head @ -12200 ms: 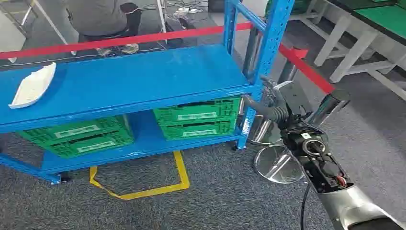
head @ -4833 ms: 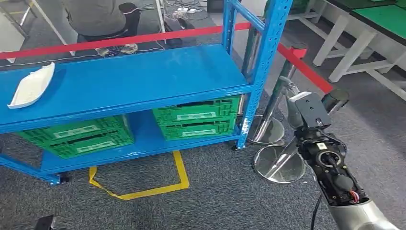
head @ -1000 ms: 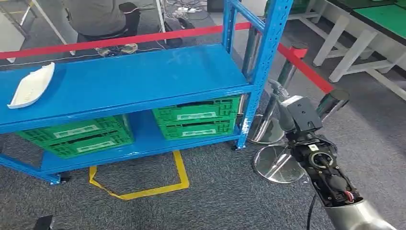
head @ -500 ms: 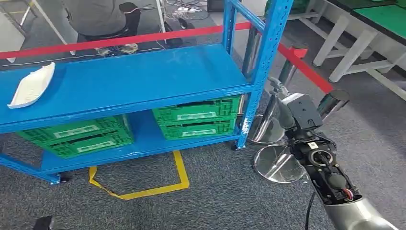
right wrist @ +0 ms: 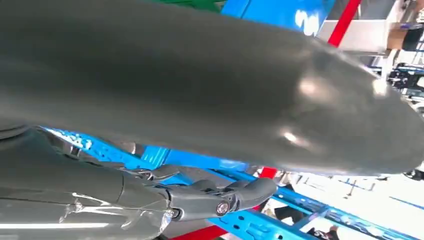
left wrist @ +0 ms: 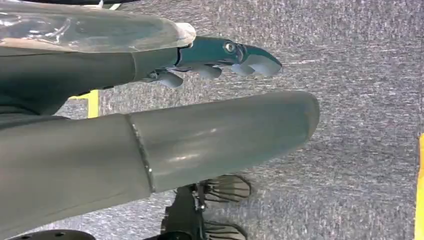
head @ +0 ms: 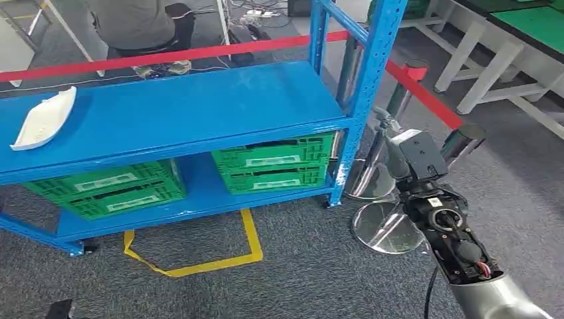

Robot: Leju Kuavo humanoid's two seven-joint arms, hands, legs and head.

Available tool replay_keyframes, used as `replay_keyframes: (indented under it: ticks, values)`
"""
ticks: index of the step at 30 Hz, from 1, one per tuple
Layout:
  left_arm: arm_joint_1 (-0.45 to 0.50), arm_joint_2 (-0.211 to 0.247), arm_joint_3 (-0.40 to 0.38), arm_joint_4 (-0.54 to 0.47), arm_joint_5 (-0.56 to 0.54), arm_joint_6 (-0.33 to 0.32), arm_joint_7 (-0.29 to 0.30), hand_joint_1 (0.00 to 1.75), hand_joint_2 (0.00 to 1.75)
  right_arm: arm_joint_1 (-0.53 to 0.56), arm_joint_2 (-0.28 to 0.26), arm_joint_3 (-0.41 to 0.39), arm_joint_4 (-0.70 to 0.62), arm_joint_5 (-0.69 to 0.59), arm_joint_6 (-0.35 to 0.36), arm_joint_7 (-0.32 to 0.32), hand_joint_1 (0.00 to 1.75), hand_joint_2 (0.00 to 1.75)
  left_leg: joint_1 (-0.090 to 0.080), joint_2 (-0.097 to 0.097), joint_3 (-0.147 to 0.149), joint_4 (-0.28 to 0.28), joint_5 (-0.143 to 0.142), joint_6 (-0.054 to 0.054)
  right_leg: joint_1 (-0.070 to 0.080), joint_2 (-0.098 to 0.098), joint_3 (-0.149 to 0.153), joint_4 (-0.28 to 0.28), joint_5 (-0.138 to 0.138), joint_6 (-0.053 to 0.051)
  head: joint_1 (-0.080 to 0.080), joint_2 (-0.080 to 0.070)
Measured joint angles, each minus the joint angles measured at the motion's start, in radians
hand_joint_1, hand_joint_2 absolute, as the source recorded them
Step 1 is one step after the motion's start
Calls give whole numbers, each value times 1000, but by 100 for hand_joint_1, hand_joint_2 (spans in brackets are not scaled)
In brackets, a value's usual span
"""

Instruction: Take the parts from the cabinet and place them on the table.

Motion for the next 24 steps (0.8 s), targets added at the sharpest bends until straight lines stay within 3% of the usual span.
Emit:
replay_keyframes:
  ticks: [24]
  values:
    - [-1,-5,0,0,-15,18,-4,0,0,17,0,-7,-3,2,-9,5,0,0,0,0,0,0,0,0,0,0,0,0,0,0,0,0]
